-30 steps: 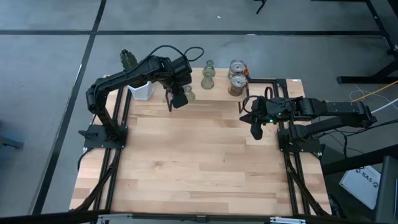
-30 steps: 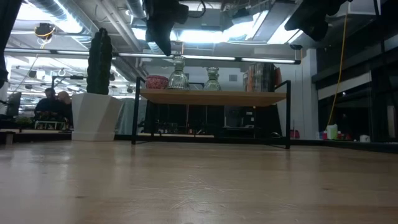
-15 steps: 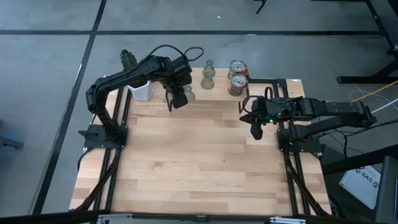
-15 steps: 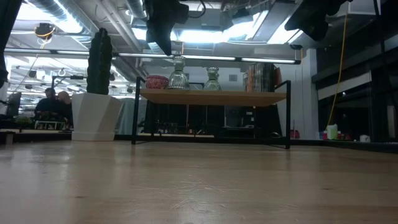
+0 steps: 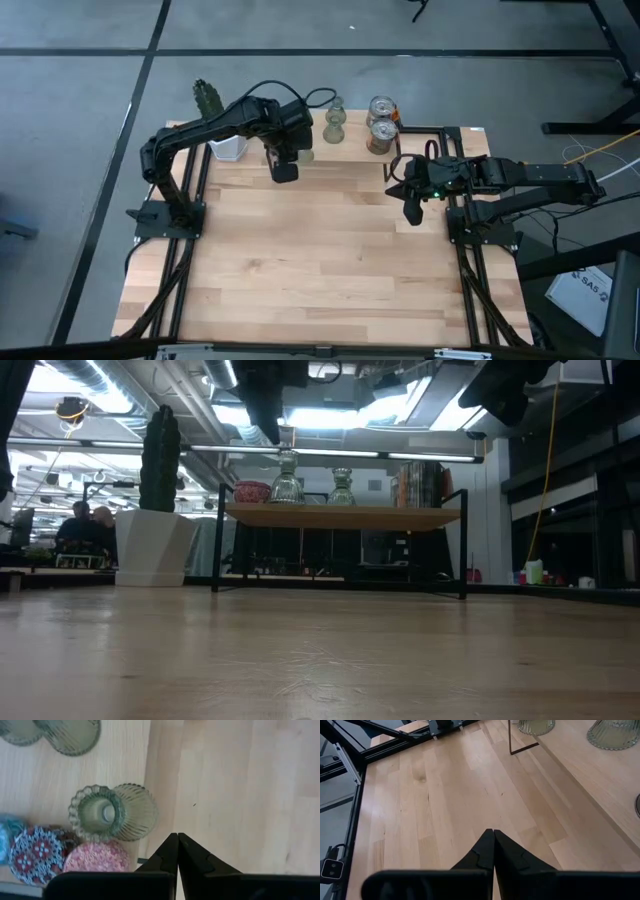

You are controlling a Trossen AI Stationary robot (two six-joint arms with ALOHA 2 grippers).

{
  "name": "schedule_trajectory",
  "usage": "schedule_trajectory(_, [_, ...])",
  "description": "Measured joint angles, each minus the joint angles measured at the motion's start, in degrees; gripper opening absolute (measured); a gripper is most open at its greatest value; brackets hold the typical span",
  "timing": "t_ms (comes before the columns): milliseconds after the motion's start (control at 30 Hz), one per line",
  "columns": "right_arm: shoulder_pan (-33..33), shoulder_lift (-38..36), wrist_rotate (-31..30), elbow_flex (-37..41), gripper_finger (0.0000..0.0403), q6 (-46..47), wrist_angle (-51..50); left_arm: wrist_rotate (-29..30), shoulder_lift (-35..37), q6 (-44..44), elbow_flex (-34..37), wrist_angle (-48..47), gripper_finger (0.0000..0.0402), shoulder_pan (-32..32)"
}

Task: Pick & Place candle stick holders
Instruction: Put the green glass candle holder aligned with the other green glass candle holders on the shelf

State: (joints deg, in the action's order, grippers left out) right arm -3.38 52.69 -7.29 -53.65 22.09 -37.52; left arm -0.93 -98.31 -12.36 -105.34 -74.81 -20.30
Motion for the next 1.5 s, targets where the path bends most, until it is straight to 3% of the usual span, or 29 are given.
schedule_trajectory(467, [0.00,0.00,0.04,0.00,0.0008,0.00,0.00,2.43,-5.30,-6.88,0.00,0.18,0.0002,-0.56])
schedule_trajectory(1233, [0.00,-0.01,-0.02,0.00,0.0008,-0.22,0.02,8.31,-5.13,-12.48,0.00,8.98,0.0002,-1.89])
schedule_trajectory(1500, [0.00,0.00,-0.02,0.00,0.0008,-0.22,0.02,5.38,-3.88,-12.44,0.00,8.82,0.0001,-2.00])
